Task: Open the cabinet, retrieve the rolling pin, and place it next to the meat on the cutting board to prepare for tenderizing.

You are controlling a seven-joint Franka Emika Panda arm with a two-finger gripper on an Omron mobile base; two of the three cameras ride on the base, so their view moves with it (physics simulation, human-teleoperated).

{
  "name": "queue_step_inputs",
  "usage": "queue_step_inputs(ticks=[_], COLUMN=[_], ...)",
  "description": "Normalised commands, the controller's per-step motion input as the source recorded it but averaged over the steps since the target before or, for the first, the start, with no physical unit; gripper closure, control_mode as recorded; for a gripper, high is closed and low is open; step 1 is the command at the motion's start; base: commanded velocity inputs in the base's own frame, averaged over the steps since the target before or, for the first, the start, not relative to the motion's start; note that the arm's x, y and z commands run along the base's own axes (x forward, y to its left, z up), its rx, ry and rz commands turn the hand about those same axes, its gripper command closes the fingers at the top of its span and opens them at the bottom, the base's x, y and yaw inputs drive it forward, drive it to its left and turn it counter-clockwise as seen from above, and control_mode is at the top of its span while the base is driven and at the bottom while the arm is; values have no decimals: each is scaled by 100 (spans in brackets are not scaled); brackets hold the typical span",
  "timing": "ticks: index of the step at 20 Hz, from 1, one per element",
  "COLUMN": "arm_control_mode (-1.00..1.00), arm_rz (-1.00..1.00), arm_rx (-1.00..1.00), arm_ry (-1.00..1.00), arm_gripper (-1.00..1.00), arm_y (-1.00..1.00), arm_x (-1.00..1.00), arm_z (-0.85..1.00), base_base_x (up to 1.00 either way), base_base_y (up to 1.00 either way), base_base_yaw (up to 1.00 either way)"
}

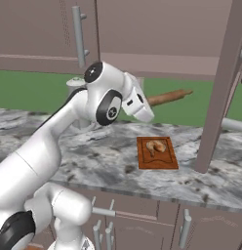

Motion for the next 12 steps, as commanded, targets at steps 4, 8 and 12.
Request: queue_step_inputs(ticks=[4,8,12], arm_control_mode=[-100,-100,-100], arm_rz=[1,2,2], arm_rx=[5,1,0], arm_ry=[4,5,9], arm_gripper=[100,100,100], arm_y=[1,2,0], arm_x=[-1,1,18], arm_z=[-61,-59,-56], base_base_x=[0,0,0], base_base_y=[0,0,0], base_base_yaw=[0,0,0])
